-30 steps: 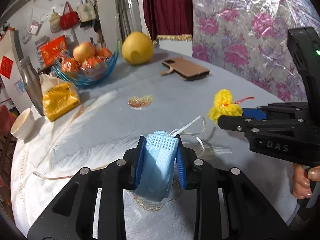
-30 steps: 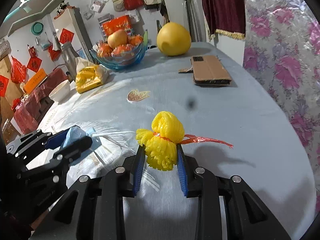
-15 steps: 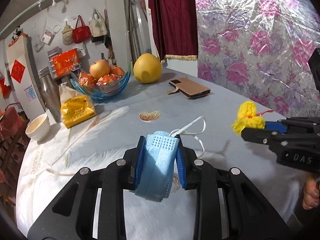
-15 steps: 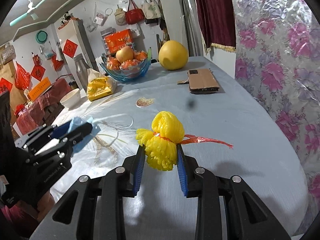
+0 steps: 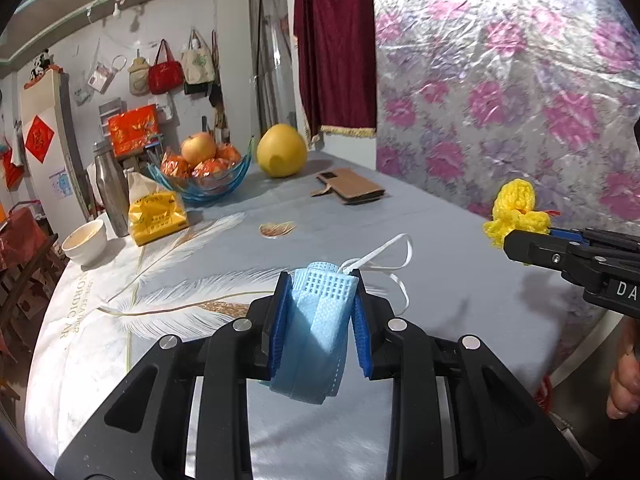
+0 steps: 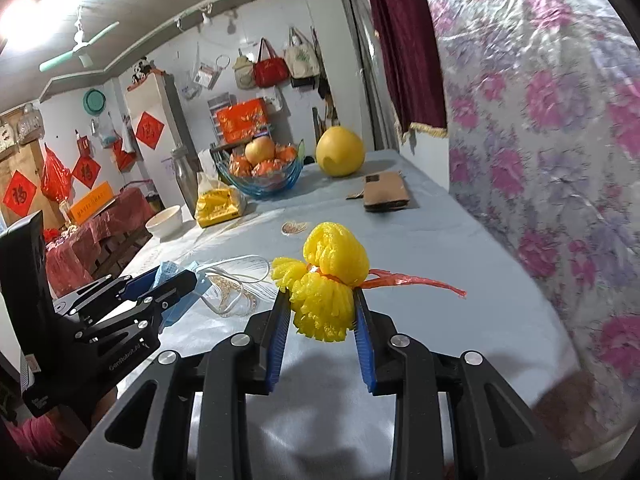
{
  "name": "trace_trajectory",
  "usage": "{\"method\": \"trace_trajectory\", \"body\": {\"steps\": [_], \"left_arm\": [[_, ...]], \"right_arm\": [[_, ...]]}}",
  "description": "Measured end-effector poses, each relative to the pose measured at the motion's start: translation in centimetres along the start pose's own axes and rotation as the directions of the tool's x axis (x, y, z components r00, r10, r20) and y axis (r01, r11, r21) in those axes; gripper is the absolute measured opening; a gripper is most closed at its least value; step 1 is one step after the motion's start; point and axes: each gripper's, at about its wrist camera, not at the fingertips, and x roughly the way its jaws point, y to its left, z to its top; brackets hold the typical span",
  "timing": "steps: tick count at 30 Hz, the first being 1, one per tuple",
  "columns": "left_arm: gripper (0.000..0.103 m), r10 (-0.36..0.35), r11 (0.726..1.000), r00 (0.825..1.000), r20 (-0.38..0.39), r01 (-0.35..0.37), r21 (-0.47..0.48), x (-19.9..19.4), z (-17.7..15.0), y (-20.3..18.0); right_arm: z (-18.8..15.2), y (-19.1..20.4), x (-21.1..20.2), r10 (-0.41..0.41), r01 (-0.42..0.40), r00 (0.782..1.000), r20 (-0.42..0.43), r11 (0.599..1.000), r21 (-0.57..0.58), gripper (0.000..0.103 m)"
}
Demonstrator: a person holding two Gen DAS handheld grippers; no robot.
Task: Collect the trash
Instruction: 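Carry blue mask with left gripper while right gripper carries yellow yarn to basket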
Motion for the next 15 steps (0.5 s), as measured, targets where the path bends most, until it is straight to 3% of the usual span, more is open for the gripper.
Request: {"method": "trace_trajectory", "body": {"steps": [15], "left_arm": [[0.030, -0.093, 0.992, 0.993, 0.069, 0.087, 0.096, -5.3, 0.7, -8.3]], "right_arm": [[-4.4, -4.3, -11.0, -0.089, 0.085, 0.990, 0.113, 0.996, 0.039, 0.031]]}}
